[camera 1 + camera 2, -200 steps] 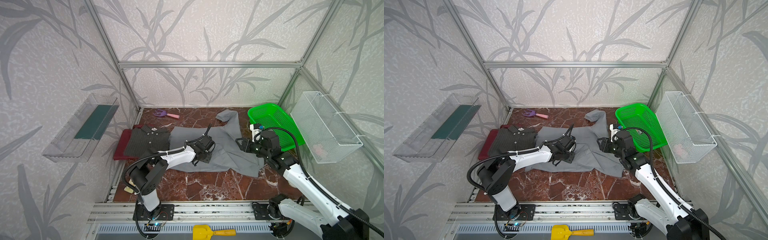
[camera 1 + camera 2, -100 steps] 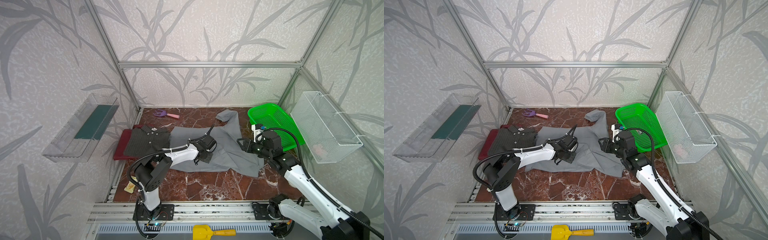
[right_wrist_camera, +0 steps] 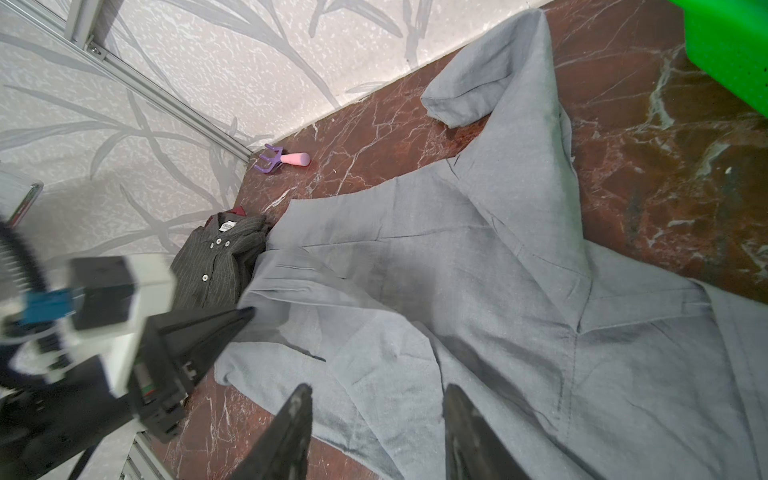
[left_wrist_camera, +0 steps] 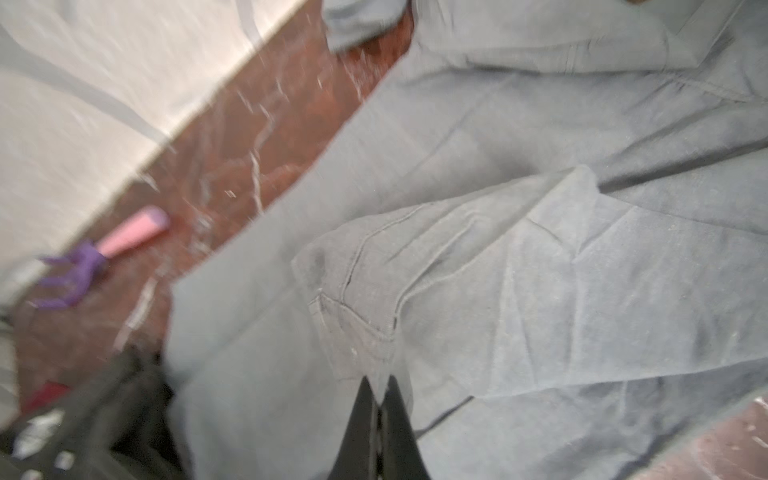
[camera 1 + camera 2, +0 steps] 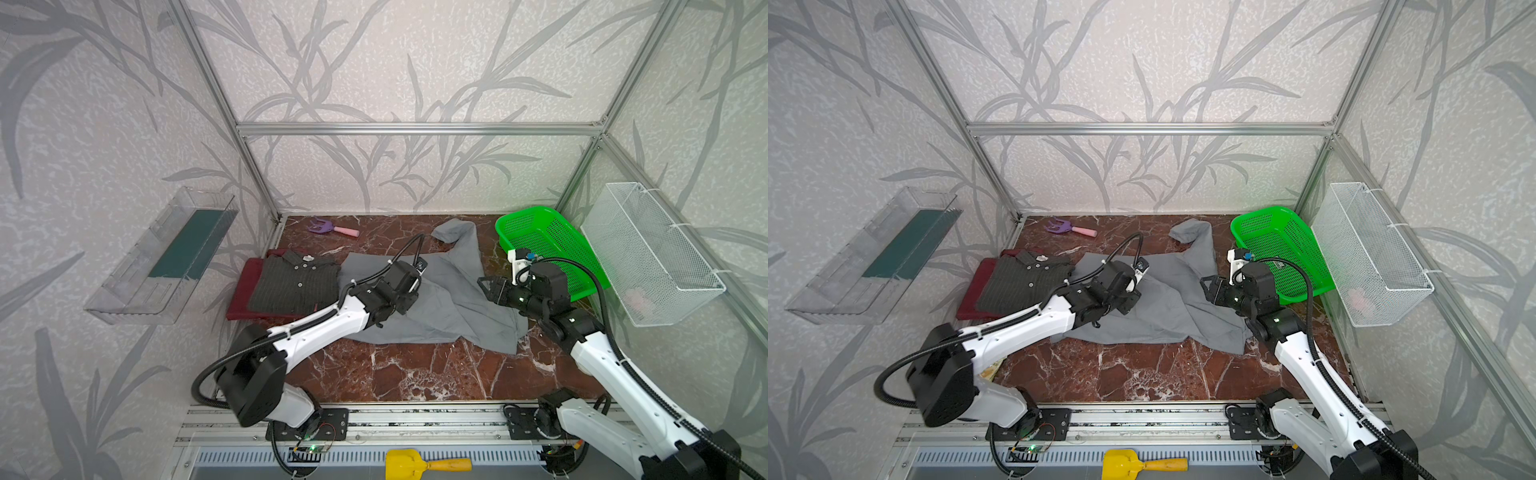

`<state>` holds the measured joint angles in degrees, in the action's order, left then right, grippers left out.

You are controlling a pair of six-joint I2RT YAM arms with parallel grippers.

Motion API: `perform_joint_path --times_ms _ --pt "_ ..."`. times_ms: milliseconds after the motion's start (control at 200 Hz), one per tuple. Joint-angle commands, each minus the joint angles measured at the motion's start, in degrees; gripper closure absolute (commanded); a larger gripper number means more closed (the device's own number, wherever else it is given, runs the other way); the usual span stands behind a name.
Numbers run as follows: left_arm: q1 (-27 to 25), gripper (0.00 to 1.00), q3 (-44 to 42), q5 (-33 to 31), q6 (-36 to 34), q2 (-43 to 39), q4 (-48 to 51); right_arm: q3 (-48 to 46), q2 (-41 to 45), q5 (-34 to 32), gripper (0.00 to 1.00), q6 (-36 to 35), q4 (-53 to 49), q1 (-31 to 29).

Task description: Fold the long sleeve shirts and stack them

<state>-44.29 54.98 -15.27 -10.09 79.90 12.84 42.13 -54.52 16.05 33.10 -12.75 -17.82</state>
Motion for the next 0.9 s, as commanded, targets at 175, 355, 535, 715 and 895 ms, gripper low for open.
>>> perform_joint_path --times_ms 175,355,535,715,895 --pt "2.3 1.0 -23.7 -2.4 -18.4 -15.9 -28.6 -2.9 -1.8 3.6 0.49 3.1 3.3 0.8" --pt "3.8 1.0 -29.9 -5.1 -15.9 -23.3 -32.8 -4.9 -2.5 5.1 0.49 5.6 4.9 0.8" --pt "5.2 1.0 -31.7 -5.0 -15.7 -33.3 -26.0 -7.5 -2.7 5.2 0.49 6.9 6.6 0.9" --pt "5.2 1.0 -34.4 -2.5 -17.9 -42.0 -17.4 -9.1 -5.1 5.0 0.49 9.2 7.0 0.9" --pt "5.6 1.0 -37.6 -2.7 -18.1 -49.3 -10.5 -10.2 -7.5 3.3 0.5 11.4 6.3 0.9"
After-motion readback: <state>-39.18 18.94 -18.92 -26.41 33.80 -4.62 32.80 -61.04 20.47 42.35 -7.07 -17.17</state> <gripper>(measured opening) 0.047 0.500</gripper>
